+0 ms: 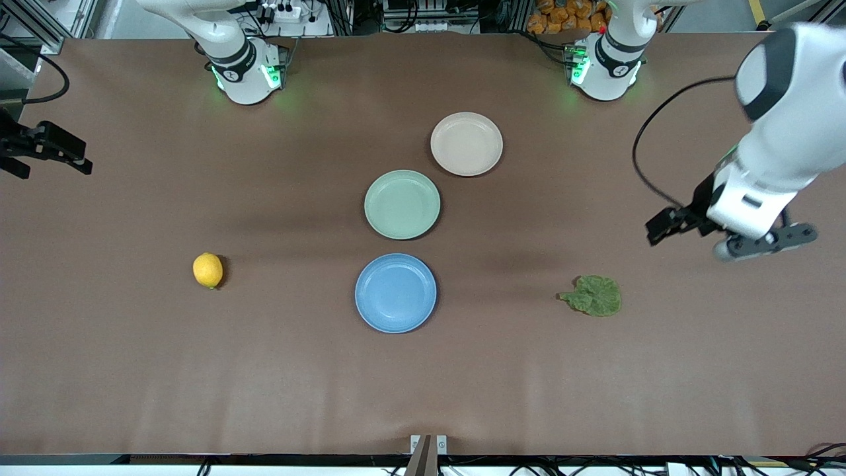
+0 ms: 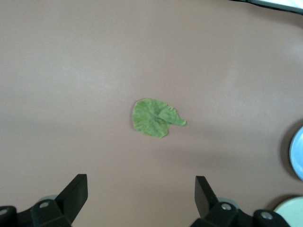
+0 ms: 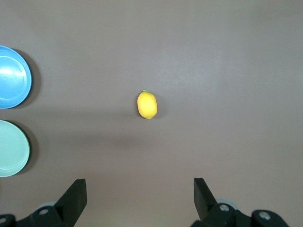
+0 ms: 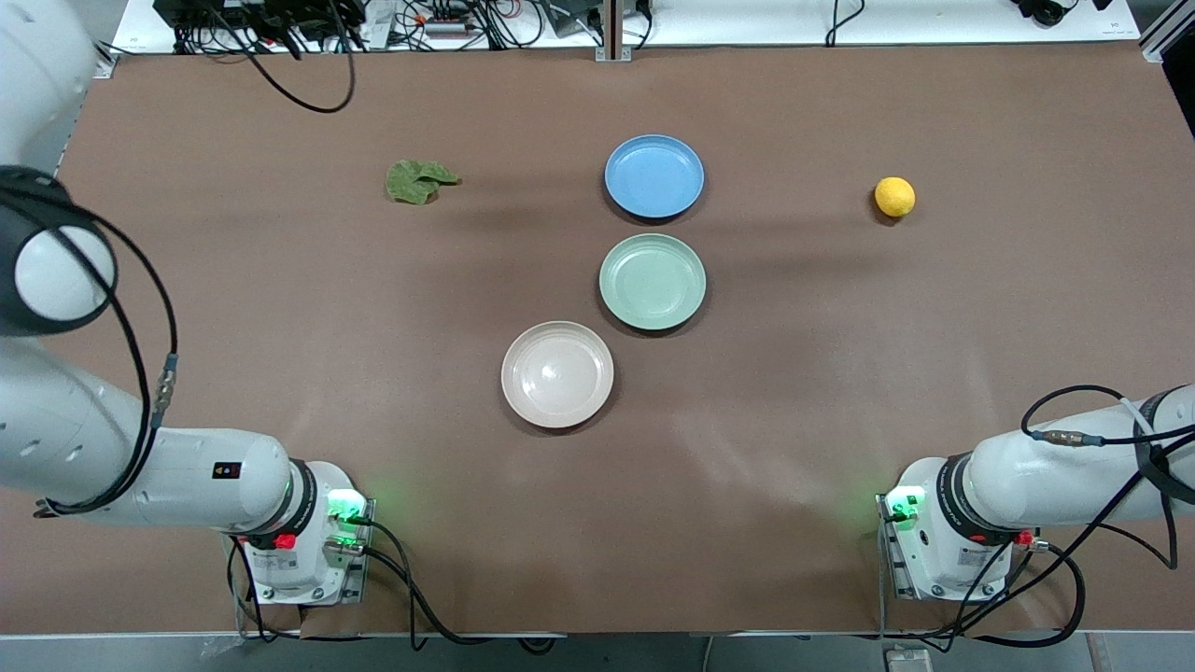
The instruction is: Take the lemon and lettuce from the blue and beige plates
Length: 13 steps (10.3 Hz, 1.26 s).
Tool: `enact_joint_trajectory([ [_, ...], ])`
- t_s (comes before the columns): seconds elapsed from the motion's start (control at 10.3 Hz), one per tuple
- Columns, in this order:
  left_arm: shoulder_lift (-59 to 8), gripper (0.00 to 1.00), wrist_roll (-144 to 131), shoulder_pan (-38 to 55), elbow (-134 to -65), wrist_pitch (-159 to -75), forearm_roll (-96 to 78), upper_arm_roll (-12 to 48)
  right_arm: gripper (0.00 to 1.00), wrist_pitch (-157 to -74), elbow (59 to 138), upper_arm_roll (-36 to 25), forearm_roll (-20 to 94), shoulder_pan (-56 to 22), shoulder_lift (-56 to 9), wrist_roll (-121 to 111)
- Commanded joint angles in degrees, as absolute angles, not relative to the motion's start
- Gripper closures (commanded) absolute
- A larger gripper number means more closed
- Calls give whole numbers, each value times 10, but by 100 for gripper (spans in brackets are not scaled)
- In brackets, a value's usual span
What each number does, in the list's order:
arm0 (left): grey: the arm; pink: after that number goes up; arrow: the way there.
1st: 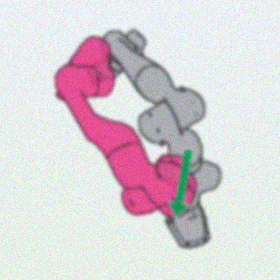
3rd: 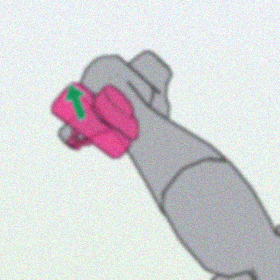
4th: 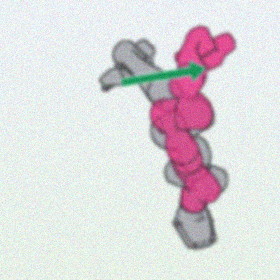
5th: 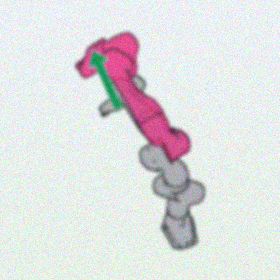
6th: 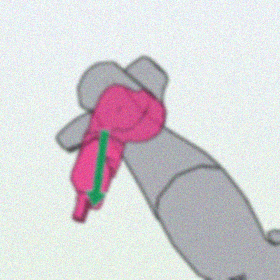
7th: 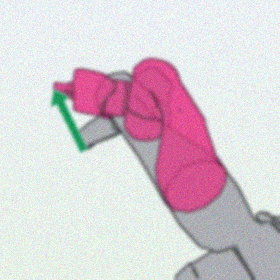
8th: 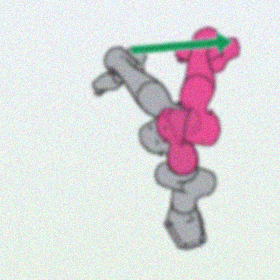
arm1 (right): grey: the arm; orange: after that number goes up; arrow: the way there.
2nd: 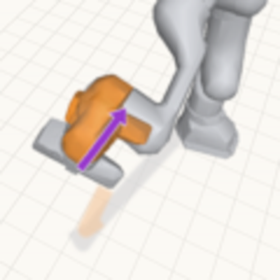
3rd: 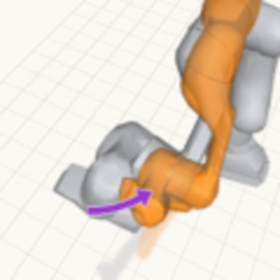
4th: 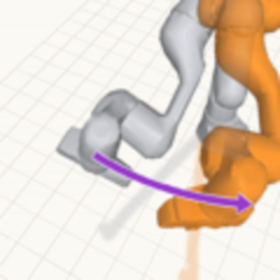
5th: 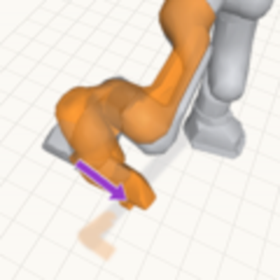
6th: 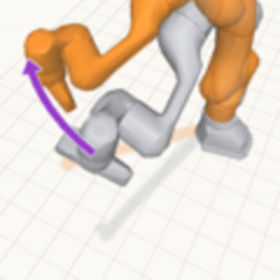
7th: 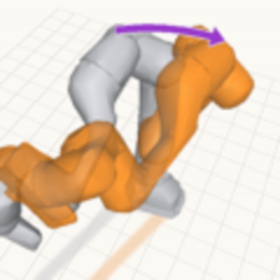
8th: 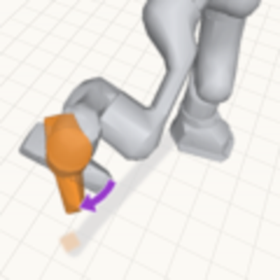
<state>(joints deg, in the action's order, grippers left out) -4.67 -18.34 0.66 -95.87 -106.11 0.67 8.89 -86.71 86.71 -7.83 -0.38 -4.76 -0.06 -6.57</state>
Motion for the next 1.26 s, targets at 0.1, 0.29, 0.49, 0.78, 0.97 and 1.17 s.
enact_joint_trajectory([
  [0.1,5,0,-107,17,-941,-975,2,79,0,-862,854,-94,2,-55,-4,-57],
  [0.29,16,0,-68,15,-912,-929,10,79,0,-861,853,-95,-1,-59,-4,-57],
  [0.49,18,0,-62,13,-880,-909,15,79,0,-864,854,-96,-1,-59,-4,-57],
  [0.78,18,0,-62,13,-878,-892,10,79,0,-862,853,-96,-2,-62,-4,-58],
  [0.97,18,0,-62,13,-877,-892,9,80,0,-861,853,-96,-3,-63,-4,-57],
  [1.17,18,0,-62,13,-878,-892,9,81,0,-860,853,-96,-3,-64,-4,-57],
])
